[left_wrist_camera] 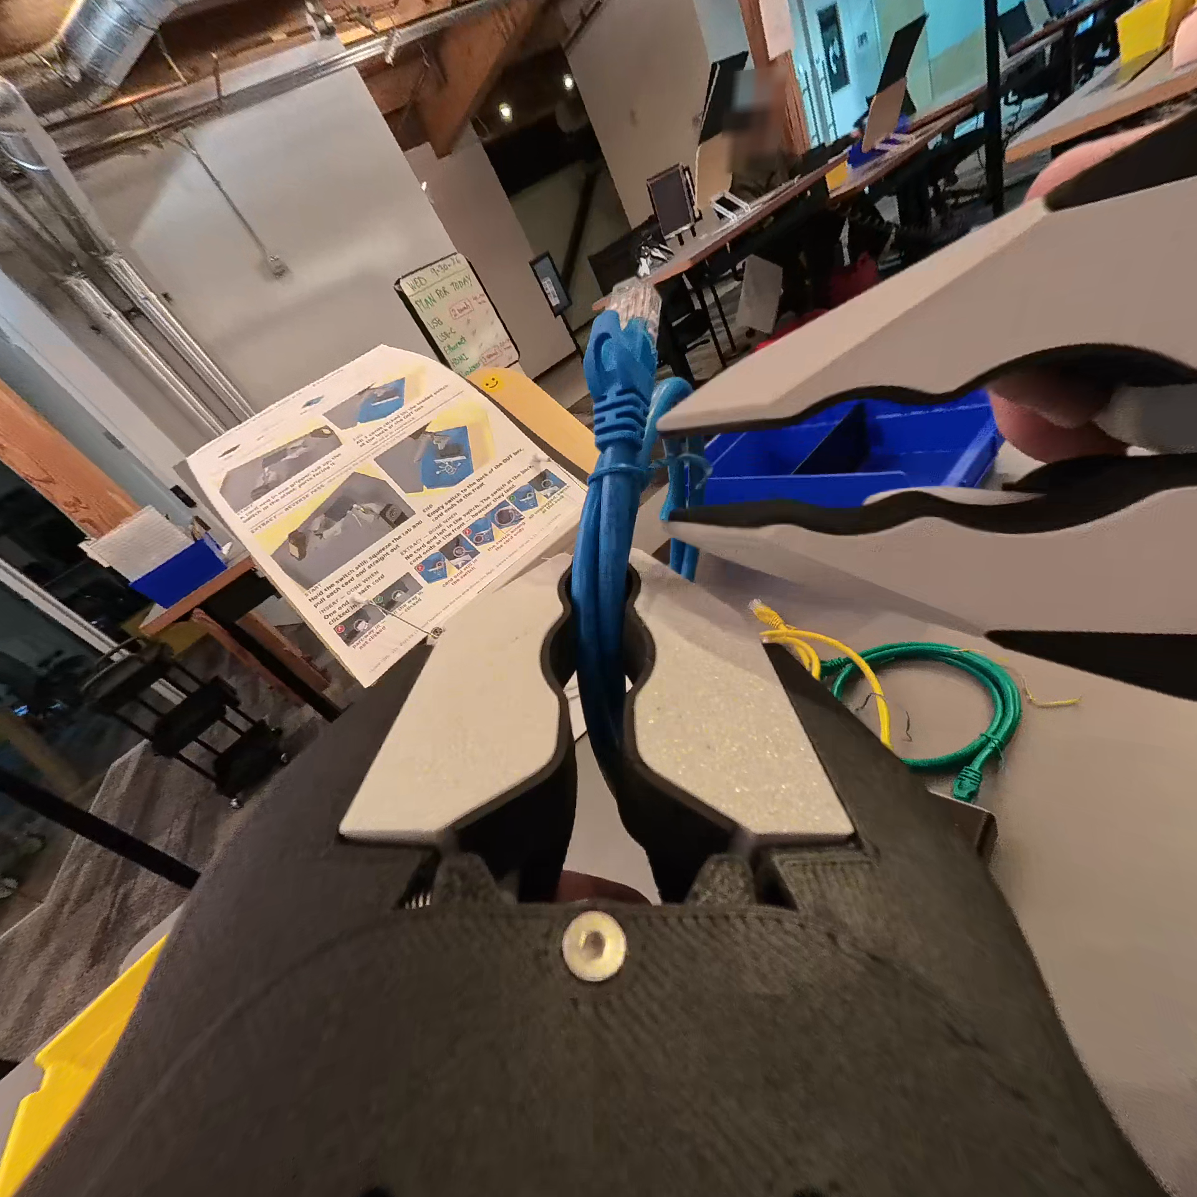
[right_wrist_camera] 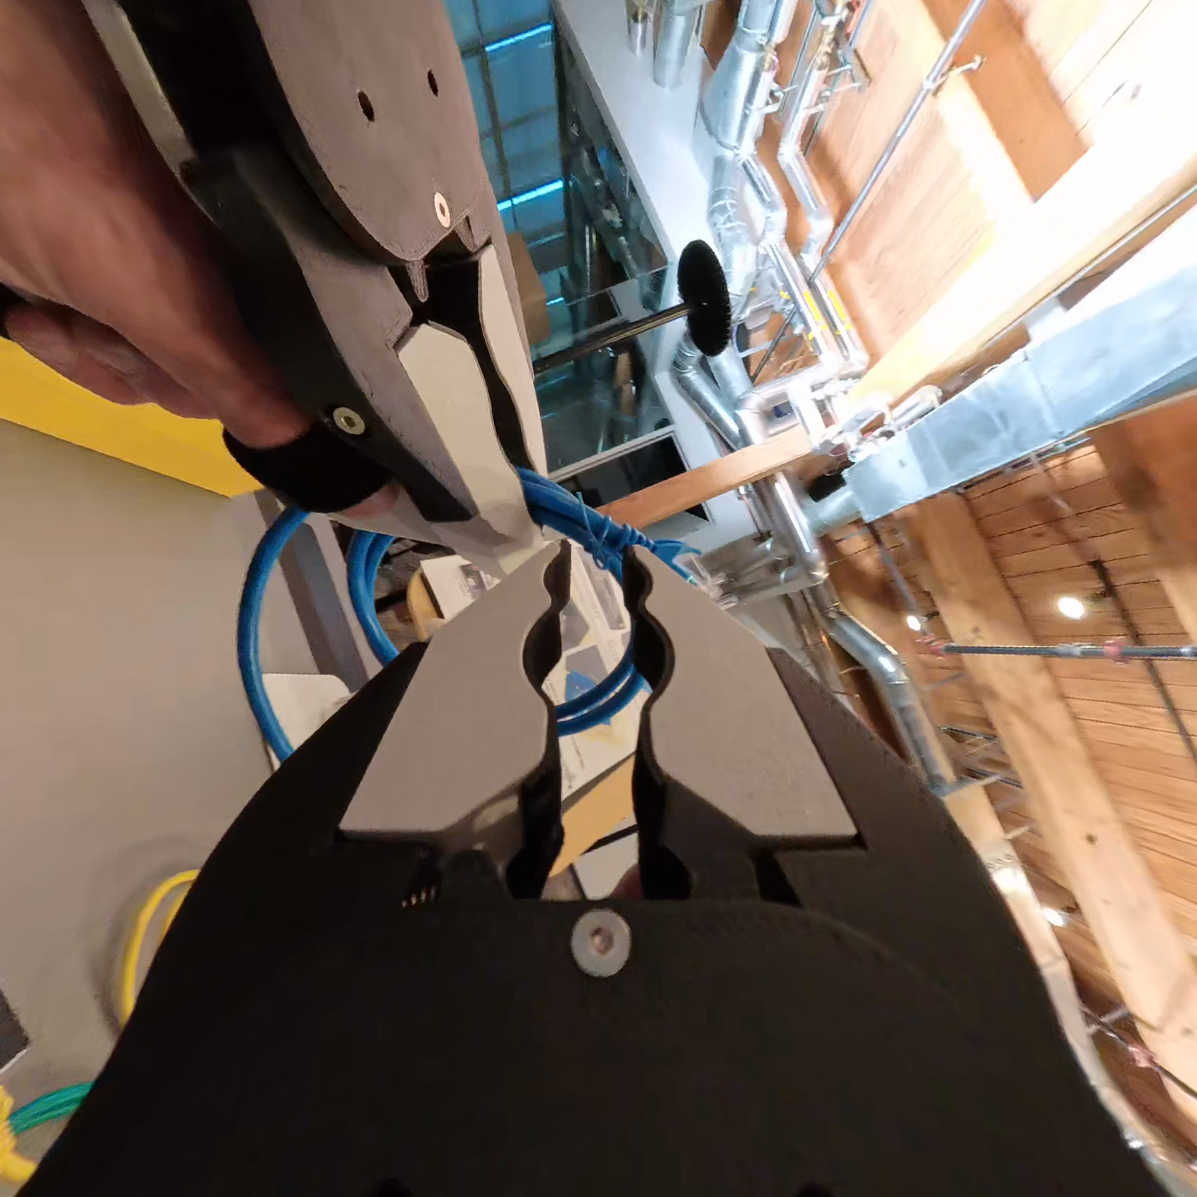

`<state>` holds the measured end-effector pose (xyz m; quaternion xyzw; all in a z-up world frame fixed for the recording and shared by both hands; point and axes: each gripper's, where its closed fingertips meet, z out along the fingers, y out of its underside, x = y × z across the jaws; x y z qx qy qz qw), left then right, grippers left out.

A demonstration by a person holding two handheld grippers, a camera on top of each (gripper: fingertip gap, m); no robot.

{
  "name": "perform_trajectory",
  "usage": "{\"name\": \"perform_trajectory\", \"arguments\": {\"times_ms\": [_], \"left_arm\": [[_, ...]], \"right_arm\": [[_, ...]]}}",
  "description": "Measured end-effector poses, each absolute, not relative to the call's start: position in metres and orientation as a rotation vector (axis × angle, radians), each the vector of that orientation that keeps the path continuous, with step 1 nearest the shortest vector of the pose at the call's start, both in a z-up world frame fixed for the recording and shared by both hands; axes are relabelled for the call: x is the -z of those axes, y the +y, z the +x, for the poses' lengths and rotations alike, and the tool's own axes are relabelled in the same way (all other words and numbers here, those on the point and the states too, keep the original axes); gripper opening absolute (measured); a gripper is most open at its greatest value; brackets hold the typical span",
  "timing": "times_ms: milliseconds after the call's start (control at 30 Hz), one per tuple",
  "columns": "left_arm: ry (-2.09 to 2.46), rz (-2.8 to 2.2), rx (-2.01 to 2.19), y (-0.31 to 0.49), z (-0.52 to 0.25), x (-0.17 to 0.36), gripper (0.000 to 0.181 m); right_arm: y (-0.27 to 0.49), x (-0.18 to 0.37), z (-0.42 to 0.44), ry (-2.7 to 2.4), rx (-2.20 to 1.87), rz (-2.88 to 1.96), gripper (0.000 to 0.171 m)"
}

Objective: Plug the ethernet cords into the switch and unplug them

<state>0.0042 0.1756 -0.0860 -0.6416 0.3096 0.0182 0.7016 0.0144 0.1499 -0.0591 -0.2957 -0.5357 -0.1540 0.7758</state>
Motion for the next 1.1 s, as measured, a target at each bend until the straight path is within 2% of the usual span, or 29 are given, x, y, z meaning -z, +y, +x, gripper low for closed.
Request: {"name": "perform_trajectory", "arguments": {"times_ms": [133,300,400,533,600,700,833,867,1100], "left_arm": [[0.712,-1.431,-0.064,0.174,0.009,0.088,0.009],[0.691,-1.403,-0.076,0.173,0.008,0.083,0.009],[0.673,-1.352,-0.099,0.17,0.007,0.075,0.009],[0.64,-1.239,-0.19,0.166,0.002,0.06,0.009],[0.618,-1.183,-0.233,0.165,0.0,0.057,0.008],[0.584,-1.185,-0.207,0.17,-0.007,0.062,0.008],[0.585,-1.252,-0.171,0.178,-0.009,0.069,0.009],[0.586,-1.272,-0.157,0.18,-0.009,0.072,0.008],[0.594,-1.403,-0.042,0.186,-0.006,0.083,0.008]], "right_arm": [[0.151,0.058,0.017,-1.158,0.392,-0.61,0.002],[0.149,0.057,0.017,-1.141,0.201,-0.716,0.0],[0.145,0.05,0.018,-1.049,-0.276,-0.907,0.0],[0.136,0.038,0.017,-0.723,-1.328,-1.163,0.0],[0.132,0.036,0.017,-0.53,-1.765,-1.143,0.0],[0.117,0.04,0.005,-0.481,-2.015,-1.096,0.0],[0.126,0.045,0.002,-0.62,-1.615,-1.132,0.003],[0.131,0.048,0.003,-0.681,-1.437,-1.146,0.011],[0.135,0.051,0.009,-1.028,-0.174,-0.827,0.014]]}}
